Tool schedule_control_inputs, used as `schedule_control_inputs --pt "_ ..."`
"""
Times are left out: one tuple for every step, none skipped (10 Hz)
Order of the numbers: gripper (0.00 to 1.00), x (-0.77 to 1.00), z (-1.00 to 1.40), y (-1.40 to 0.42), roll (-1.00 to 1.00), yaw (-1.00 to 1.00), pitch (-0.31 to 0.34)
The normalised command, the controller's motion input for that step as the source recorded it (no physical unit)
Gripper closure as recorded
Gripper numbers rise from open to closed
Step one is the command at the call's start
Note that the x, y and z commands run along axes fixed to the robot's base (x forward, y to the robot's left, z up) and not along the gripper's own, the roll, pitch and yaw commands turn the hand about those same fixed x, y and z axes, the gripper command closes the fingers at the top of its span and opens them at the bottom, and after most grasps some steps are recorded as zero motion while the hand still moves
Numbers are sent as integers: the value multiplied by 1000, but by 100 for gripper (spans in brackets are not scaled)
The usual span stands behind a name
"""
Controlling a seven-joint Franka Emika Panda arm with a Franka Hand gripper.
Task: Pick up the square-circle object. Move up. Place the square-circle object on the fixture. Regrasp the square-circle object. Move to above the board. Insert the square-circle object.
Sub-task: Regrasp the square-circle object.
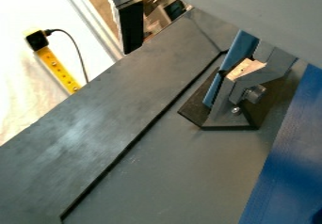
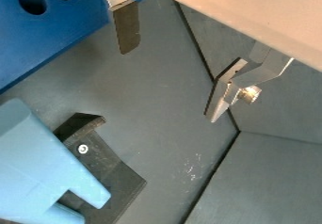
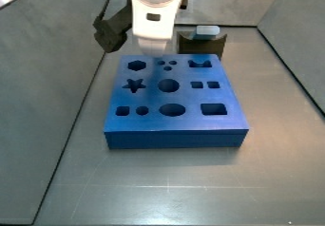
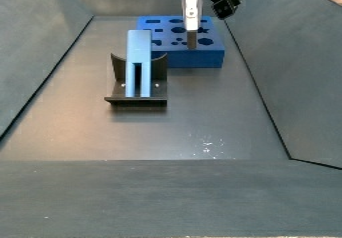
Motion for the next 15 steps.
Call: schedule_control_inputs --pt "0 53 -12 -46 92 365 -19" --pt "0 47 -19 -50 89 298 -85" --pt "0 42 -16 -51 87 238 -110" --pt "0 1000 -5 -26 87 217 -86" --pt "0 1000 -9 -24 90 162 -82" --pt "0 1000 -33 -25 109 106 -67" --pt "0 1000 -39 -26 128 71 -65" --pt "0 1000 -46 -27 144 36 -55" --pt "0 1000 -49 -29 146 18 -42" --pt "0 1000 -53 -30 148 8 -29" --pt "0 1000 -57 -34 146 -6 15" --pt "0 1000 -59 -36 146 -11 33" --pt "0 1000 -58 -38 145 -9 75" --pt "0 1000 -56 -39 146 -5 88" --pt "0 938 -54 -39 149 11 113"
